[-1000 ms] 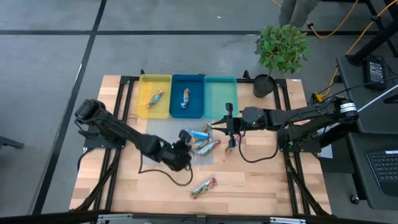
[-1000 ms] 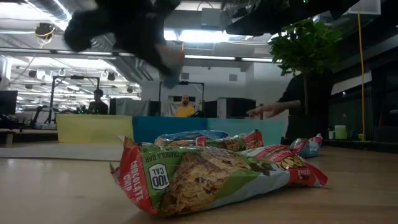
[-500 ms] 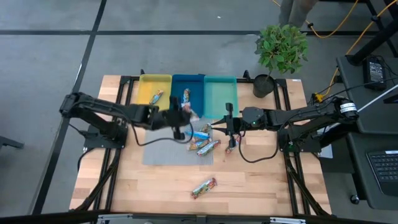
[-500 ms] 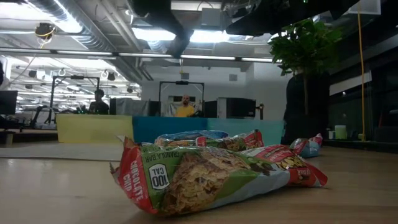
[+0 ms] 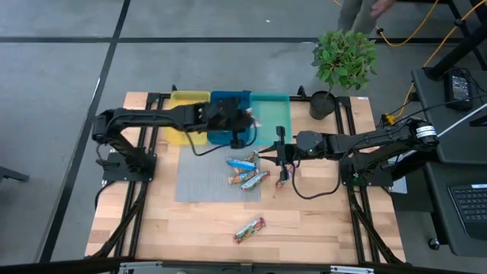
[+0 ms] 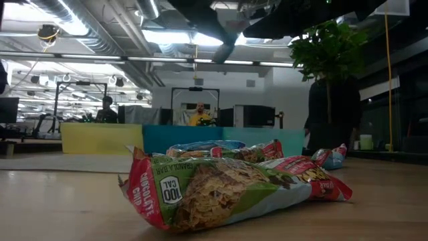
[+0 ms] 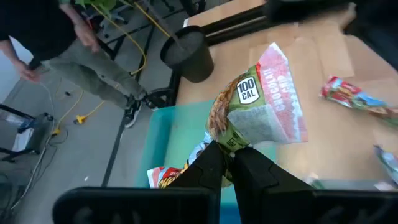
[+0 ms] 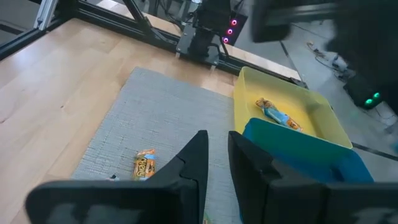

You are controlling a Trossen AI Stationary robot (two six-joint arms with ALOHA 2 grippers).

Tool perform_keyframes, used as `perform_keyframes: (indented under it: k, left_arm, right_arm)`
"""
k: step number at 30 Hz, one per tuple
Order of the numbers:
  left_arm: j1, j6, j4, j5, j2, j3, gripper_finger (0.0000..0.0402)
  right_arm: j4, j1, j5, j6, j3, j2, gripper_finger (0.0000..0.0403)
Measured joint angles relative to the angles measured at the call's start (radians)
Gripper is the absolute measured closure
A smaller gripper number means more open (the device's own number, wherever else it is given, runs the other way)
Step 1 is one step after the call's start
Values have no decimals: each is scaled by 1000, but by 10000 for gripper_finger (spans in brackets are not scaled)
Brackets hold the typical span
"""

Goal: Pick and place Granola Bars by type
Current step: Put the red granola bar into the light blue bin

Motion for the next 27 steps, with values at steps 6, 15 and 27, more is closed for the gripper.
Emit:
perform_keyframes:
  k: [6,15,27]
  left_arm:
    - [68,8,-25,130,122,151,384]
    - [123,85,-50,244,260,174,384]
    - [177,159,-13,286,392,173,384]
  right_arm:
    - [-78,0,0,51,0,0,336]
    - [-186,0,0,94,0,0,336]
    - [-296,0,0,176,0,0,336]
